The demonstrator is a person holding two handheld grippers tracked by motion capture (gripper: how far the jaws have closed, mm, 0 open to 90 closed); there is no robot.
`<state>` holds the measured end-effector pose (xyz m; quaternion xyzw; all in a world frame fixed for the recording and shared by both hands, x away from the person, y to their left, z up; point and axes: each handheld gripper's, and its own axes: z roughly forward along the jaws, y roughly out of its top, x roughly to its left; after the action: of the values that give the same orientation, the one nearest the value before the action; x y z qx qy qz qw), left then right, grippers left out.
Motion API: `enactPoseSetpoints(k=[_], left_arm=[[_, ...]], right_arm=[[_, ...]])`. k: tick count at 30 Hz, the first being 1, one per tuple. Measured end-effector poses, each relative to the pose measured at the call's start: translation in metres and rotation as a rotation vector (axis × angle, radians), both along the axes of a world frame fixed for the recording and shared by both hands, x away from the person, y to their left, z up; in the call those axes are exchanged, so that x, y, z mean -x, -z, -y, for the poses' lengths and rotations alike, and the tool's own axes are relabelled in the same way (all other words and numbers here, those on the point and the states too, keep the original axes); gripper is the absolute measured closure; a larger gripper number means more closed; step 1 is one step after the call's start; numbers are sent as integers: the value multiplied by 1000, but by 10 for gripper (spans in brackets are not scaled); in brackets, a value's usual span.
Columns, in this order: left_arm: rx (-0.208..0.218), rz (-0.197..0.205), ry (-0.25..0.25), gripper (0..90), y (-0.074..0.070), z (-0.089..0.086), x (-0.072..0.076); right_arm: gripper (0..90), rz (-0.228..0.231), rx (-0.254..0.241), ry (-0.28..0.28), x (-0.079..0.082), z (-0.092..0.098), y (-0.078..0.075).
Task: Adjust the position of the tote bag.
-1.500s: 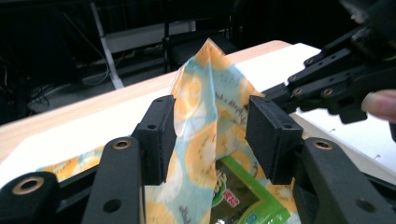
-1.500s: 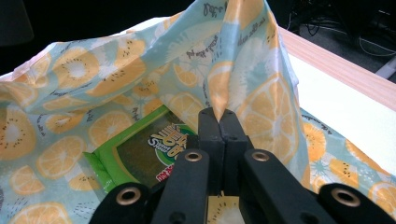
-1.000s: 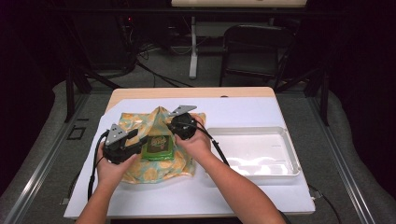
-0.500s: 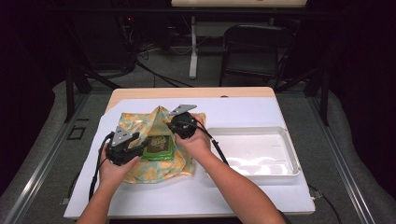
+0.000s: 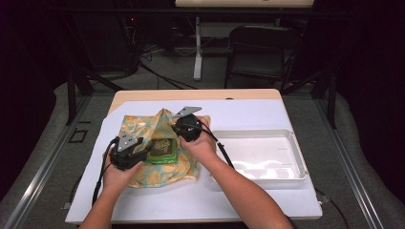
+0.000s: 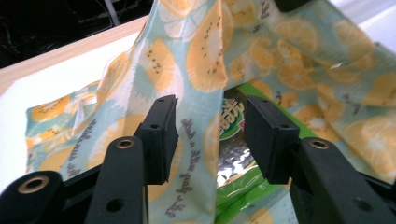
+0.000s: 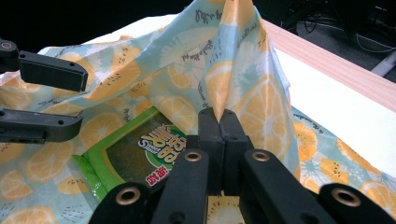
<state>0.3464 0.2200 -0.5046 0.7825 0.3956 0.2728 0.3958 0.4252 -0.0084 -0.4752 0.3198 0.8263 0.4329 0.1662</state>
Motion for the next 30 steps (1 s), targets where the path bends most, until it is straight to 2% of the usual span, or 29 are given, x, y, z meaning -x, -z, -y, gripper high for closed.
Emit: enactPoseSetpoints(k=[2, 4, 5, 9, 16, 22, 30], left_arm=[[-6, 2, 9, 581, 0, -2, 1], [8, -5, 21, 631, 0, -3, 0], [-1, -12, 22, 667, 1, -3, 0], [-44, -11, 34, 692, 3, -5, 1], [-37, -26, 25, 766, 4, -9, 0], [-47, -44, 38, 884, 5, -9, -1], [-48, -70, 46, 900, 8, -7, -3]], right_arm=[[900, 1, 2, -1, 0, 0, 0], [900, 3, 2, 2, 0, 0, 1], [900, 3, 7, 1, 0, 0, 1], [900, 3, 8, 1, 0, 0, 1], [900, 5, 6, 3, -1, 1, 1], [900, 8, 7, 4, -1, 2, 1], [900, 10, 2, 2, 0, 1, 0]])
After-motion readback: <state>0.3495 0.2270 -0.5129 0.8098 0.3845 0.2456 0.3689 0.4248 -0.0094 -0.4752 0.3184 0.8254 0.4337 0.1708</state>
